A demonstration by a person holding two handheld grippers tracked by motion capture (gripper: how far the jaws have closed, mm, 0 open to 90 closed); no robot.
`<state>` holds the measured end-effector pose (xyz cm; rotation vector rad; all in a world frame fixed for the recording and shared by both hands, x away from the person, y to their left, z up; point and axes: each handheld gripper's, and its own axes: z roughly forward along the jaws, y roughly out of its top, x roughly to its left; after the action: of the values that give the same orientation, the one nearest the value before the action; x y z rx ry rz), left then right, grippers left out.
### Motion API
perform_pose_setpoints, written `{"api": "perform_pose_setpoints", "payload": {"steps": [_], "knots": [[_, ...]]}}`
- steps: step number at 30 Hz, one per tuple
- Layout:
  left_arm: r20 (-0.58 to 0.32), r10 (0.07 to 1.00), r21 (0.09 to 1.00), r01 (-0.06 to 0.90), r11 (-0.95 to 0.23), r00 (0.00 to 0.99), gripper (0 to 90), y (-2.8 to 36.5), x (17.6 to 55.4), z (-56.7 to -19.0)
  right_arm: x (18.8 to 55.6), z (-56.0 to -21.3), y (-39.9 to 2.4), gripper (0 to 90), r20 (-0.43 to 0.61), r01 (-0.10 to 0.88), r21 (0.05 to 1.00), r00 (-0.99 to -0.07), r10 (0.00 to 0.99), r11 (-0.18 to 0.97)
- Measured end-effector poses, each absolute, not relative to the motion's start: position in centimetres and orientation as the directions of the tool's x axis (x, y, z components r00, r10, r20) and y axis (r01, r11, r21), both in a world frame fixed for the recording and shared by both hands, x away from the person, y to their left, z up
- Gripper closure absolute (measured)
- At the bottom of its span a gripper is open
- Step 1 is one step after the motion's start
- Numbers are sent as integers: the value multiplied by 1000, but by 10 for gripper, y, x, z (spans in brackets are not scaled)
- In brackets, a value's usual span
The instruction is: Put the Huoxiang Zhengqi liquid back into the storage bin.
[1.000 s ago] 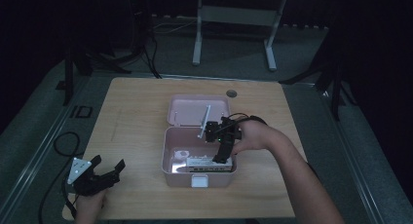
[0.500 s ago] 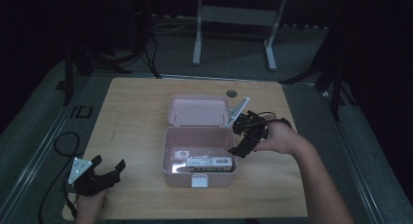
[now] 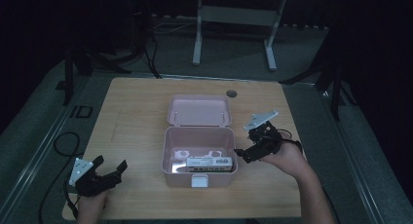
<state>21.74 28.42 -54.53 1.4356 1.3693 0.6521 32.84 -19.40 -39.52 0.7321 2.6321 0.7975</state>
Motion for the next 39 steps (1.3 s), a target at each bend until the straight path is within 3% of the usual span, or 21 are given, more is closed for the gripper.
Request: {"api": "perform_pose_setpoints", "payload": {"steps": [15,32,39], "knots": [[-242,944,903,409,134,224,49,282,218,-545,314,-434,-218,110,-108,451,693,-706,700,563],[-228,946,895,431,111,230,49,279,220,-547,313,-477,-262,110,-5,561,785,-418,909,263],[-227,947,895,432,110,229,49,279,220,-547,307,-487,-276,110,-16,565,798,-326,945,209]]}}
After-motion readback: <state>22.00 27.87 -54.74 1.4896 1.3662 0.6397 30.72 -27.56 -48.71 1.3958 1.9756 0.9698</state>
